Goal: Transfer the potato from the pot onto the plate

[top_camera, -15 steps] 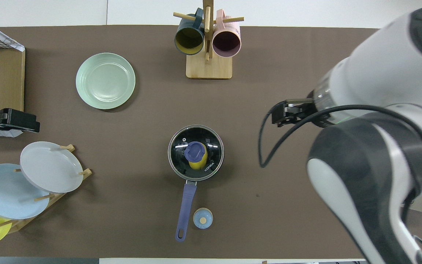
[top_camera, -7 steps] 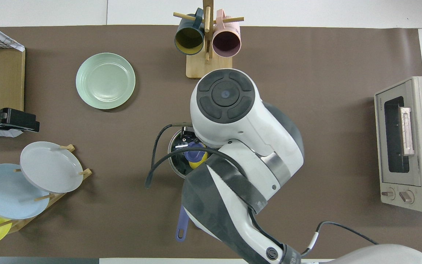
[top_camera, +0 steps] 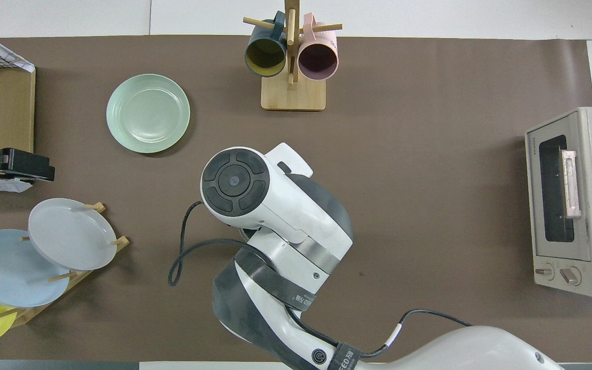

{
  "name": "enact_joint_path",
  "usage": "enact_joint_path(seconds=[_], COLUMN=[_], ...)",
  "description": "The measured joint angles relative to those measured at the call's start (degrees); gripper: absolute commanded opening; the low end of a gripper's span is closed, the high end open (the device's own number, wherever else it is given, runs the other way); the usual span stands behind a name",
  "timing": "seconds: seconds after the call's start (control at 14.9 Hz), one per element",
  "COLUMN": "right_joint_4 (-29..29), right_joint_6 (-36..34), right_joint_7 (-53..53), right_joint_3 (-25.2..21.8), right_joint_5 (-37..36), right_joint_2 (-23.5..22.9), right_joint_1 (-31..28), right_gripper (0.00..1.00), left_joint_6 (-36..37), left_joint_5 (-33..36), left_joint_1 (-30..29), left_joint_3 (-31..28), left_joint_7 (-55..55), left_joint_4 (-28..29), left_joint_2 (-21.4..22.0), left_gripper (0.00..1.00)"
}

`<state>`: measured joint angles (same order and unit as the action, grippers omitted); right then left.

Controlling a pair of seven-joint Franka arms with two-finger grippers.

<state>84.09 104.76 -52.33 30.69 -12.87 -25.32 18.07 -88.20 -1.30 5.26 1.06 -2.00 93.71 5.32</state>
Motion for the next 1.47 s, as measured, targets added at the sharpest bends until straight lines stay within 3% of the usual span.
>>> enact_joint_path(seconds=[0.8, 1.27, 1.47], right_joint_4=[5.7, 6.7, 6.7], right_joint_6=[5.4, 5.5, 5.5], right_joint_7=[4.3, 7.6, 7.7], right_joint_3=[0.1, 0.1, 0.1], right_joint_5=[-2.1, -2.1, -2.1], right_joint_2=[-0.7, -0.7, -0.7], right_joint_1=[0.0, -0.4, -0.4], right_gripper=[1.00, 0.73, 0.71], left_joint_6=[0.0, 0.0, 0.0], left_joint_5=[0.0, 0.0, 0.0], left_joint_1=[0.0, -0.1, 0.0], left_joint_3=[0.2, 0.0, 0.2], left_joint_7=[0.0, 0.0, 0.0], left_joint_4=[0.0, 0.2, 0.2], left_joint_2=[0.0, 0.0, 0.1], left_gripper=[1.00, 1.00, 1.00])
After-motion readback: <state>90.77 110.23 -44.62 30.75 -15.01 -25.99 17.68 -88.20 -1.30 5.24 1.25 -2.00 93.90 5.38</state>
